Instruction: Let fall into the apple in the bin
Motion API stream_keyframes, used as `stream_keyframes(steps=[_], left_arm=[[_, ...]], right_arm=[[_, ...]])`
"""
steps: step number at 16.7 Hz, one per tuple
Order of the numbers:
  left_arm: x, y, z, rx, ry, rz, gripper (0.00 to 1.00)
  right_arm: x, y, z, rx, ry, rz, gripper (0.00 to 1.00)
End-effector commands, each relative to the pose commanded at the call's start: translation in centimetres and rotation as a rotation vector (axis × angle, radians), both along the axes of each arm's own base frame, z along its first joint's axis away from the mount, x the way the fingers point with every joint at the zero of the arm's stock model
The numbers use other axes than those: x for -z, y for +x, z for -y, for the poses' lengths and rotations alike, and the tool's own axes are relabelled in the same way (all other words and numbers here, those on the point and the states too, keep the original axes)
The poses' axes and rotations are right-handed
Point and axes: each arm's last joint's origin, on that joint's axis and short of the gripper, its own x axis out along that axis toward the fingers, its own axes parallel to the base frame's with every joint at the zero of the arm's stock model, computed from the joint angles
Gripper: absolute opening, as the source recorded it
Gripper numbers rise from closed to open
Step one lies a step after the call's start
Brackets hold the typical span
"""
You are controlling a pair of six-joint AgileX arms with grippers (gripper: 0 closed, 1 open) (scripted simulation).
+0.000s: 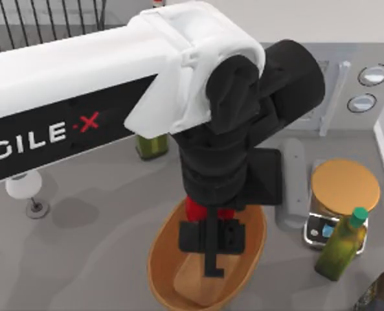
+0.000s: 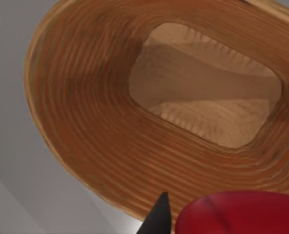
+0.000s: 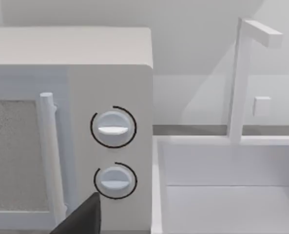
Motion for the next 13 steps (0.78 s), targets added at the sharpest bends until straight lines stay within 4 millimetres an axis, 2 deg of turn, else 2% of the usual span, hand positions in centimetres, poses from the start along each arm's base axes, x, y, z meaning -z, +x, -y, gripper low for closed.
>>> stream_keyframes(steps=[4, 10, 13], left_arm=[[1.3, 0.2, 0.1, -0.003, -0.012, 0.007, 0.00], [6.2, 0.6, 0.2, 0.005, -0.009, 0.007, 0.00], [7.0, 0.6, 0.1, 0.003, 0.003, 0.000, 0.00]], right_arm=[[0.0, 0.0, 0.0, 0.000, 0.000, 0.000, 1.00], [0.0, 0.0, 0.0, 0.000, 0.000, 0.000, 1.00], [0.0, 0.0, 0.0, 0.000, 0.000, 0.000, 1.00]])
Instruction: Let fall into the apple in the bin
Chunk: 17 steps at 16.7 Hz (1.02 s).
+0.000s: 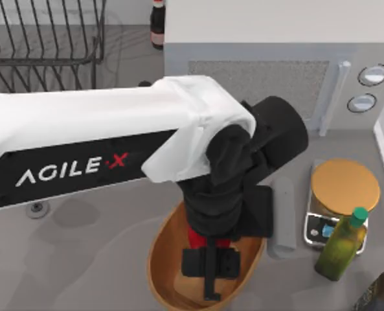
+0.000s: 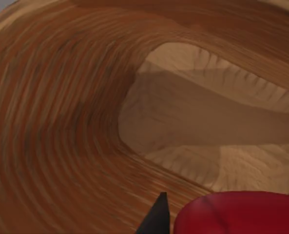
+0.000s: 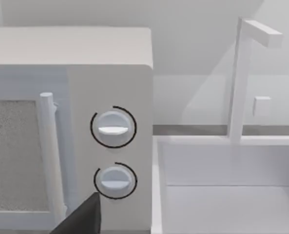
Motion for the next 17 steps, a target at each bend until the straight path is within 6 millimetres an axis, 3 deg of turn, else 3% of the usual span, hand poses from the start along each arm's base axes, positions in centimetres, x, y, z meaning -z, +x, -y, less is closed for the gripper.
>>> stream_keyframes(steps=[2, 15, 17], left_arm=[[0.00, 0.00, 0.00, 0.000, 0.000, 0.000, 0.00], [0.00, 0.00, 0.00, 0.000, 0.000, 0.000, 0.98], [0.00, 0.00, 0.00, 0.000, 0.000, 0.000, 1.00]], right_arm=[[0.00, 0.00, 0.00, 0.000, 0.000, 0.000, 1.00], [0.00, 0.00, 0.00, 0.000, 0.000, 0.000, 1.00], [0.00, 0.00, 0.00, 0.000, 0.000, 0.000, 1.00]])
